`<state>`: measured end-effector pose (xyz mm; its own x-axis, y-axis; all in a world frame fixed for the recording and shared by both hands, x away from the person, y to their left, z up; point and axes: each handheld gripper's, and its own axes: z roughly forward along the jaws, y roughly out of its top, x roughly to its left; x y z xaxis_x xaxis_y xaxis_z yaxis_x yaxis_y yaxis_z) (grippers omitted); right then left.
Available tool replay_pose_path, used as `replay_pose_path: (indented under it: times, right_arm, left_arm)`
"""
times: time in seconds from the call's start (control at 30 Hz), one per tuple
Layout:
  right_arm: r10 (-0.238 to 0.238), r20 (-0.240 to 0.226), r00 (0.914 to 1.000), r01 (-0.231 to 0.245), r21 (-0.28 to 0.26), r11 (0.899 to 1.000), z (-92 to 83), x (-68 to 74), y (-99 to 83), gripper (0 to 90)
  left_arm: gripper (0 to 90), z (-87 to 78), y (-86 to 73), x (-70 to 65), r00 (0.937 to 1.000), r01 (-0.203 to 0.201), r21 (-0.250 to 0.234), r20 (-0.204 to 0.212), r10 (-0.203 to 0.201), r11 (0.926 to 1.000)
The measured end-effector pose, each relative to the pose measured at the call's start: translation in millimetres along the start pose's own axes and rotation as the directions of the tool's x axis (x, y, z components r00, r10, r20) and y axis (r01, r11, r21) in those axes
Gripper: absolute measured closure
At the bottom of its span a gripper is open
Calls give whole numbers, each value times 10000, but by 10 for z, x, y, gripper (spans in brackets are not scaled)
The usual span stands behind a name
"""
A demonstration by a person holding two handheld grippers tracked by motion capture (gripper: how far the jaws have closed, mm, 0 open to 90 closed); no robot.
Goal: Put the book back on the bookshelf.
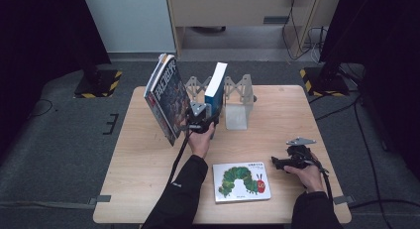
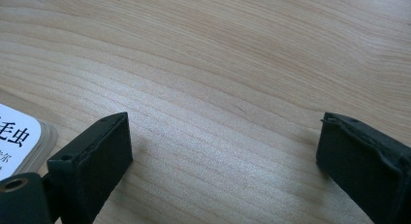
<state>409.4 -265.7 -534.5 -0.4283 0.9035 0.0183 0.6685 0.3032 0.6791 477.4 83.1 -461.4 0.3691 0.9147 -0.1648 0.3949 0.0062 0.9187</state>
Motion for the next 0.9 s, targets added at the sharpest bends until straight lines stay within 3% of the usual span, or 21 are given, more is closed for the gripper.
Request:
replay_pose_path:
  times: [0.23,0.33,0.4,0.6,0.9]
  right_arm:
    - [-89,-6,10000,89,30,10000,-2,10,-3,59]
    - [-94,3,10000,94,63,9999,-3,12,-3,58]
    - [-73,-10,10000,73,41,10000,-3,12,-4,58]
    - [-77,-12,10000,77,-23,10000,1,6,-4,58]
    - [-35,-42,10000,35,-9,10000,-3,3,-4,60]
  left_arm:
    - [502,-175,-208,40,9996,-80,361,283,70,9993]
    - [506,-174,-264,47,9995,-216,547,220,204,9983]
    - [532,-151,-282,58,9999,-89,591,129,82,9982]
    - [549,-103,-244,43,9998,63,767,159,-75,9970]
    - [544,74,-153,-101,9995,179,1124,237,-207,9935]
